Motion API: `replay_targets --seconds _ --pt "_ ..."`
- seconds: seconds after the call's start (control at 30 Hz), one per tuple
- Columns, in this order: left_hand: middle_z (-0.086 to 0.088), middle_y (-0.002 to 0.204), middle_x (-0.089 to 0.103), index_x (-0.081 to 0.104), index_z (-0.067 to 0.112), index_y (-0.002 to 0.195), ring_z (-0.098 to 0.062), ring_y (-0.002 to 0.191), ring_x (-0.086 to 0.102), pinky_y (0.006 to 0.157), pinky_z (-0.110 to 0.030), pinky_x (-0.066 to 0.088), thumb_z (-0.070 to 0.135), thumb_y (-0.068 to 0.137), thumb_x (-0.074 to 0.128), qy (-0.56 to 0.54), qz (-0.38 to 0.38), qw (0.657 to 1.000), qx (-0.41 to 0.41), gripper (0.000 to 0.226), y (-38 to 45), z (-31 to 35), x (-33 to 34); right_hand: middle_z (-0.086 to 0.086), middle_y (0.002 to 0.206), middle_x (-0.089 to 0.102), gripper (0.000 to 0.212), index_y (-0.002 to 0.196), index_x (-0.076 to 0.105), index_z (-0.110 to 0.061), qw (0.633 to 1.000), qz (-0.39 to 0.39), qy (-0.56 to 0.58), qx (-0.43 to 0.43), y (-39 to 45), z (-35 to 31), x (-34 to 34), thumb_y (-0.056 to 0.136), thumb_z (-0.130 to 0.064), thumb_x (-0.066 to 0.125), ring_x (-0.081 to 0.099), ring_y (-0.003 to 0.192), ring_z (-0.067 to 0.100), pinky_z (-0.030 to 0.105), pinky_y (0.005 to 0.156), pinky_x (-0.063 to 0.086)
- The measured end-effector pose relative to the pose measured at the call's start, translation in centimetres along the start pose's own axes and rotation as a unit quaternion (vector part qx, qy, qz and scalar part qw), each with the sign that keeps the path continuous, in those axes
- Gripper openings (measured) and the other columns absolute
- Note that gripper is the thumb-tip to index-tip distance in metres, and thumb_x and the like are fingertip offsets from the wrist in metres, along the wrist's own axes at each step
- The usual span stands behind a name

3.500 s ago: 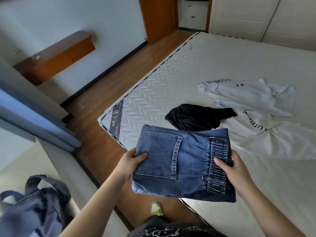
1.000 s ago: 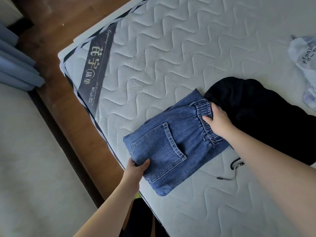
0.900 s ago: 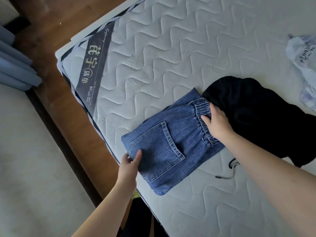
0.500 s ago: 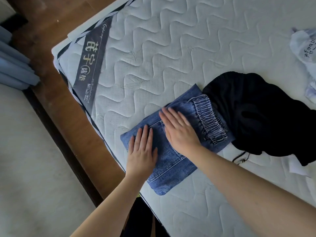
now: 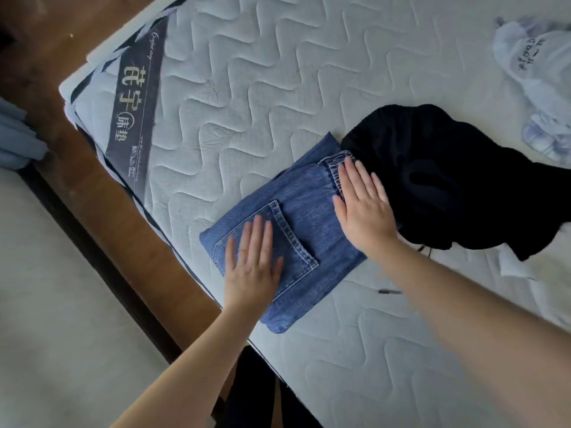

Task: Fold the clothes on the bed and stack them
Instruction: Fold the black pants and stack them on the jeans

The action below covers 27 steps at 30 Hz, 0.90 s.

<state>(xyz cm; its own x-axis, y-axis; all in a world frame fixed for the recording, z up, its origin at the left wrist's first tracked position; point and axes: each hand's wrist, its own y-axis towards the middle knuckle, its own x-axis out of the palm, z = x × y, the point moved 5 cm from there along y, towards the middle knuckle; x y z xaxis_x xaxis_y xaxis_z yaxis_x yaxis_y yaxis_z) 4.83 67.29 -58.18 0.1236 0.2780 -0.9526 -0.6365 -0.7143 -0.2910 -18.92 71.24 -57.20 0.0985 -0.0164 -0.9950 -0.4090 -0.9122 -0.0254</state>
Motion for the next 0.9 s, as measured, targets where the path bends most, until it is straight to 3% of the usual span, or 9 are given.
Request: replay_targets --seconds 0.1,0.2,0.33,0.47,0.57,0.7,0.8,0.9 --pt "-0.004 0.164 0.01 0.013 0.013 0.156 -0.022 0.151 0.009 0.12 -0.047 0.011 0.047 0.102 0.022 -0.051 -0.006 0.996 0.067 0.065 -2.7 4.6 1.2 0.003 0.162 0.014 0.055 0.154 0.02 -0.011 0.998 0.052 0.021 0.005 -4.5 -2.1 0.4 0.105 -0.035 0.028 0.014 0.149 0.018 0.04 0.121 0.017" --pt "0.001 0.162 0.017 0.022 0.018 0.155 -0.021 0.148 0.021 0.117 -0.047 0.019 0.047 0.101 0.025 -0.039 -0.05 0.993 0.102 0.061 -4.0 6.5 3.1 0.003 0.161 0.018 0.055 0.154 0.023 -0.014 0.999 0.029 0.002 0.025 -7.5 -0.3 2.1 0.105 -0.037 0.032 0.018 0.148 0.018 0.041 0.12 0.018" --pt "0.003 0.161 0.018 0.02 0.021 0.155 -0.02 0.148 0.022 0.118 -0.048 0.02 0.047 0.101 0.025 -0.006 -0.099 0.991 0.091 0.06 -3.5 6.3 4.0 0.002 0.16 0.021 0.055 0.153 0.026 -0.023 1.0 0.003 0.002 -0.004 -8.1 2.4 3.3 0.103 -0.042 0.037 0.02 0.148 0.019 0.041 0.119 0.02" --pt "-0.009 0.147 0.048 0.048 0.012 0.144 -0.03 0.134 0.047 0.107 -0.052 0.04 0.042 0.096 0.034 0.0 -0.113 0.986 0.119 0.058 -2.5 7.3 2.4 0.004 0.158 0.029 0.052 0.15 0.035 -0.021 0.999 0.003 0.041 -0.005 -7.4 2.1 2.2 0.102 -0.042 0.035 0.028 0.145 0.021 0.044 0.119 0.022" --pt "-0.01 0.12 0.063 0.064 0.012 0.12 -0.032 0.108 0.061 0.091 -0.042 0.05 0.04 0.09 0.037 0.02 -0.114 0.983 0.145 0.05 -0.3 7.9 0.1 0.009 0.145 0.048 0.044 0.134 0.056 -0.011 0.994 0.068 0.075 0.033 -7.2 2.8 -0.4 0.1 -0.035 0.044 0.046 0.133 0.026 0.046 0.114 0.029" --pt "-0.002 0.133 0.048 0.045 0.019 0.134 -0.023 0.12 0.046 0.102 -0.036 0.034 0.033 0.098 0.038 -0.002 -0.093 0.978 0.185 0.039 3.2 9.9 -1.5 0.009 0.129 0.058 0.03 0.119 0.064 -0.011 0.973 0.196 0.072 0.102 -7.2 5.7 -4.5 0.09 -0.02 0.058 0.056 0.114 0.029 0.043 0.101 0.039" --pt "-0.003 0.142 0.043 0.038 0.016 0.143 -0.023 0.13 0.041 0.107 -0.037 0.031 0.031 0.099 0.04 -0.024 -0.057 0.971 0.233 0.046 5.2 12.8 -2.8 0.01 0.142 0.046 0.052 0.137 0.05 -0.015 0.966 0.179 0.039 0.181 -7.1 8.8 -5.6 0.088 -0.029 0.06 0.046 0.127 0.028 0.042 0.104 0.035" --pt "-0.003 0.15 0.035 0.032 0.017 0.148 -0.023 0.138 0.032 0.109 -0.038 0.028 0.029 0.098 0.039 -0.022 -0.046 0.969 0.244 0.051 7.0 15.1 -3.6 0.016 0.157 0.022 0.091 0.154 0.02 -0.021 0.966 0.029 0.005 0.256 -6.8 12.0 -4.2 0.082 -0.049 0.067 0.025 0.143 0.033 0.051 0.113 0.024"
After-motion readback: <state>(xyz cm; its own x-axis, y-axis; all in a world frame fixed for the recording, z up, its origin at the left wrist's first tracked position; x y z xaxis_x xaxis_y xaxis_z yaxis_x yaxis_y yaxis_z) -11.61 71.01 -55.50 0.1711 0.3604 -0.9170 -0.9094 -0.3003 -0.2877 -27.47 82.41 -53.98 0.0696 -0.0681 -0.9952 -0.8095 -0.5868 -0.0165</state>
